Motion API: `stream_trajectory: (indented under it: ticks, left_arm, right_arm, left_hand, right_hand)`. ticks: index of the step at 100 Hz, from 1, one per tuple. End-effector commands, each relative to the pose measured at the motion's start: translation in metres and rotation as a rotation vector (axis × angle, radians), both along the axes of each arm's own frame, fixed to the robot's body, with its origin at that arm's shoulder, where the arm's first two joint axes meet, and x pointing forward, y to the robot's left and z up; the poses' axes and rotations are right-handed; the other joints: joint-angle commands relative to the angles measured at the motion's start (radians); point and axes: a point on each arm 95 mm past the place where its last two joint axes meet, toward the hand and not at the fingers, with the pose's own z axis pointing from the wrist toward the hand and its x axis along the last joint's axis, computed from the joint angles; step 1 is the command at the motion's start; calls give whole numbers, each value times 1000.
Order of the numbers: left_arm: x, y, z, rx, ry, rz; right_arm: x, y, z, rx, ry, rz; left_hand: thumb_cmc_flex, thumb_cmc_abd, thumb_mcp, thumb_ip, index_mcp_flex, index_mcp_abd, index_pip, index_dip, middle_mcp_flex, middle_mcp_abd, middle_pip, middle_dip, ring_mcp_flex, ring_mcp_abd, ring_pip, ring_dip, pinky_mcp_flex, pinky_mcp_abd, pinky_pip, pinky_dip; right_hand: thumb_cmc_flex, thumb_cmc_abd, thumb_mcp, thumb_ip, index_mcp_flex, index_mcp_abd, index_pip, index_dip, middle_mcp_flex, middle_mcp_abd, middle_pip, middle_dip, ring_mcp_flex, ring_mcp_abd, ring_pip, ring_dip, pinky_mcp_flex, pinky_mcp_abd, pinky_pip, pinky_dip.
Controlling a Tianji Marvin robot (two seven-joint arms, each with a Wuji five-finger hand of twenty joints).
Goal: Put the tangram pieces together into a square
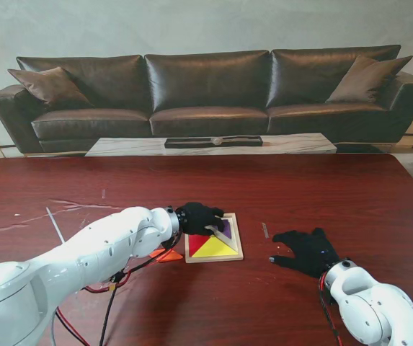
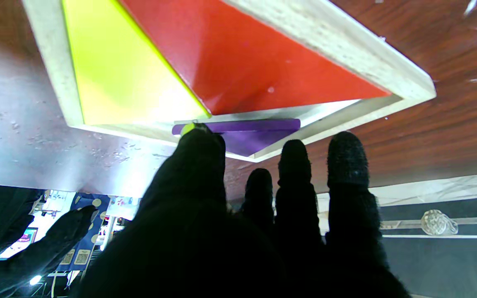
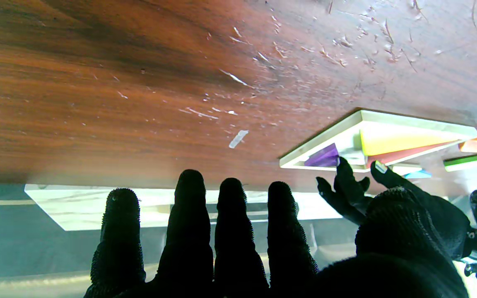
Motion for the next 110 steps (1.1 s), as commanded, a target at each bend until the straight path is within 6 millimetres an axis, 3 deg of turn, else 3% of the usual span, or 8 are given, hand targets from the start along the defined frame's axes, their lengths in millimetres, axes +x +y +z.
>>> stream_trajectory:
  ticks: [1, 61, 80, 110]
  left_arm:
    - [2, -5, 3, -6, 1, -5]
    - [-2, 4, 8, 17, -36, 12]
    - [1, 4, 1, 51, -21, 3]
    - [7, -3, -2, 45, -25, 9]
  right_arm:
    - [-3, 0, -1, -7, 4, 4]
    - [-2, -1, -5, -4, 15, -9]
    - [-3, -1, -5, -2, 13, -8]
    - [-2, -3, -5, -3, 17, -17]
  left_hand:
    - [33, 35, -6, 35, -17, 8, -12, -14, -29, 25, 0, 7, -19, -7, 10, 7, -7, 0, 4, -3]
    - [45, 4, -16, 31, 13, -64, 67, 56, -31, 19, -5, 9, -22, -7, 9, 7, -11, 2, -1, 2]
    - [49, 8, -21, 30, 37, -58, 53, 5, -30, 14, -7, 7, -22, -7, 8, 7, -14, 5, -3, 3]
    - [34, 38, -23, 33, 1, -49, -11, -38, -39, 19, -8, 5, -20, -6, 13, 10, -11, 5, 1, 6]
  right_hand:
    - [13, 27, 6, 29, -31, 6, -15, -6, 15, -1, 7, 2, 13, -11, 10, 12, -11, 24, 1, -13]
    - [15, 34, 5, 29, -31, 6, -15, -5, 17, 1, 9, 3, 24, -14, 19, 23, -12, 25, 1, -12]
    - [14, 37, 5, 29, -31, 6, -16, -5, 18, 0, 10, 3, 26, -15, 20, 24, -12, 26, 1, -12]
    - [13, 39, 4, 29, -31, 4, -16, -5, 18, -1, 9, 3, 29, -16, 21, 26, -11, 27, 1, -11]
